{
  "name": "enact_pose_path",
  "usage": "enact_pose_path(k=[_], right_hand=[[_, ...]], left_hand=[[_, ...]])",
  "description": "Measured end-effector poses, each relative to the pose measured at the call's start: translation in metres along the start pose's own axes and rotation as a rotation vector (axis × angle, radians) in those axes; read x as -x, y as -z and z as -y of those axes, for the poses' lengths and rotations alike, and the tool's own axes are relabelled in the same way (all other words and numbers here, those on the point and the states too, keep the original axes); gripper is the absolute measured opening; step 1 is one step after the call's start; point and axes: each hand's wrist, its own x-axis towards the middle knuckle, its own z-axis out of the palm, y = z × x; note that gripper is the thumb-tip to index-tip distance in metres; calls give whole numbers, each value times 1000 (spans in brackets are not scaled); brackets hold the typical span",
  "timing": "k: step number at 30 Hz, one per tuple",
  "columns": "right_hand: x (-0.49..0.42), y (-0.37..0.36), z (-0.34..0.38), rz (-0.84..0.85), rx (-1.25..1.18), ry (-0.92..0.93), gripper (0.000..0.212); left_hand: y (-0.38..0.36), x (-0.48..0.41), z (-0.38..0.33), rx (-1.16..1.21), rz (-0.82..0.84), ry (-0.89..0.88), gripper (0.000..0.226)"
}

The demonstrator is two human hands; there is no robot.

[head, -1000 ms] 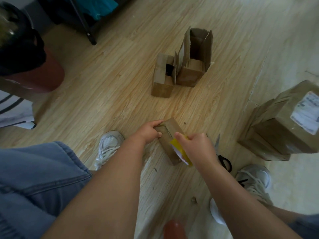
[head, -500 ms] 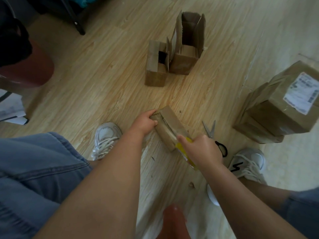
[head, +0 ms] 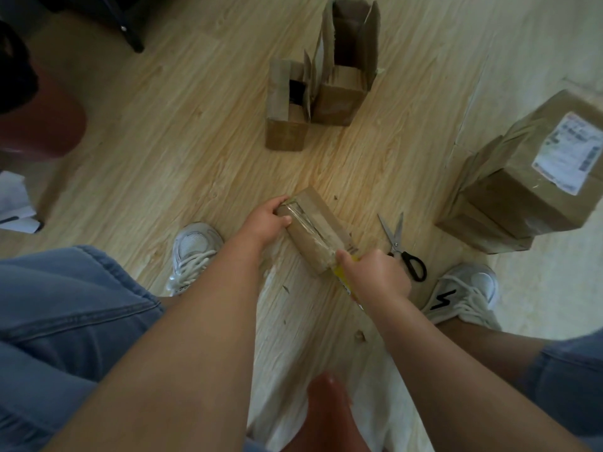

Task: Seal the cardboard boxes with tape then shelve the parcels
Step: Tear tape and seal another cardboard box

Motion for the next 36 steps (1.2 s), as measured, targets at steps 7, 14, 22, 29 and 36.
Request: enact_pose_path(k=[7,14,22,29,36], right_hand=[[-4,-6,-2,90,-146,-57,58],[-27,12,21,135,-289,-1,49],[-43,13,19,168,-331,41,49],[-43,13,22,139,-340,42,50],[-42,13,22,121,-335,46,49]], left_hand=[[-5,1,0,-1,-37,-22,53],[-9,-6,-16,-47,-203,-42,46],[-9,-21,-2,-234,-293,-57,54],[-20,-16,-6,-428,-386,-59,54],[-42,8,-13,-894,-294,-400,55]])
